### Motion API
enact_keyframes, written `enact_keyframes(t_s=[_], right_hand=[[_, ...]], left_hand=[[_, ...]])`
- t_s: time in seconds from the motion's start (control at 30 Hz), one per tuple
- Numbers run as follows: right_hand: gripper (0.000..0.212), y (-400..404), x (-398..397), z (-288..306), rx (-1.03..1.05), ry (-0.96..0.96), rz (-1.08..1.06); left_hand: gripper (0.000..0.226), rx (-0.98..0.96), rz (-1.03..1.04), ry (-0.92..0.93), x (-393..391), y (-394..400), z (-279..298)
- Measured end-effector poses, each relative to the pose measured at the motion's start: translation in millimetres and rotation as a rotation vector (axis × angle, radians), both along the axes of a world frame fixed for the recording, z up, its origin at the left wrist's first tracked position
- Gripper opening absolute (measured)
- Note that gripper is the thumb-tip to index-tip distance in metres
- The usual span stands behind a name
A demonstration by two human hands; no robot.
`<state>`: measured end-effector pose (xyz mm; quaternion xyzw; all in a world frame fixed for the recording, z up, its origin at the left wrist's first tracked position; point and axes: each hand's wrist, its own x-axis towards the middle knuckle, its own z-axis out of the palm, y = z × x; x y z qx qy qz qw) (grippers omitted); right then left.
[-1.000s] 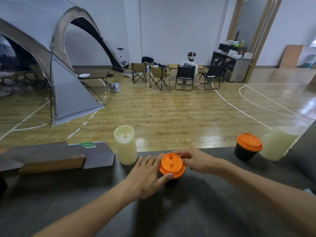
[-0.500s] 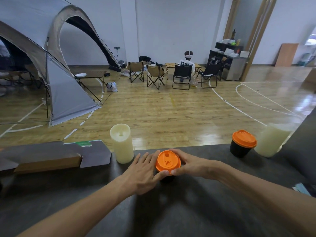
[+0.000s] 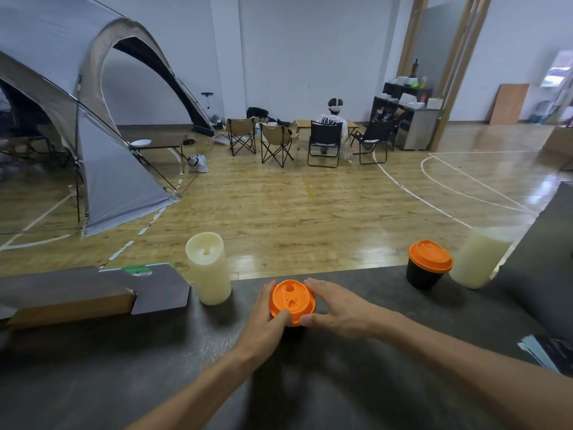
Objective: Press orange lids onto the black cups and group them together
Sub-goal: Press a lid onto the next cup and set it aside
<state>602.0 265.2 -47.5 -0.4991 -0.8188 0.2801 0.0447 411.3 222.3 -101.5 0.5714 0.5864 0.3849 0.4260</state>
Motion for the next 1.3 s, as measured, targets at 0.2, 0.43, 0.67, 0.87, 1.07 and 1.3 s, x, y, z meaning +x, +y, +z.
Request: enact_keyframes(t_s=[0.2, 0.43, 0.67, 0.87, 1.07, 1.3], right_hand=[[0.083, 4.1, -1.0, 6.0, -0.006, -0.004, 0.047], [0.075, 5.3, -3.4, 12.6, 0.006, -0.038, 0.072], [0.073, 6.2, -5.1, 15.4, 0.033, -0.073, 0.083], [0.089, 8.9, -3.5, 18.1, 0.038, -0.18, 0.075], [0.086, 5.8, -2.9, 9.3, 0.091, -0.074, 0.039], [0.087, 22.0, 23.9, 18.1, 0.23, -0.136, 0.046]], left_hand=[[0.032, 0.009, -0.126, 0.19, -37.0, 20.4, 24.8], [0.015, 0.014, -0.296, 0.674, -39.7, 76.5, 64.3], [0.04, -0.006, -0.225, 0.719, -29.3, 85.7, 60.2], [0.023, 0.129, -0.148, 0.545, -36.7, 47.5, 47.6], [0.083, 0.09, -0.356, 0.583, -53.2, 16.3, 29.1], [0.088, 0.162, -0.31, 0.467, -3.8, 39.0, 25.9]])
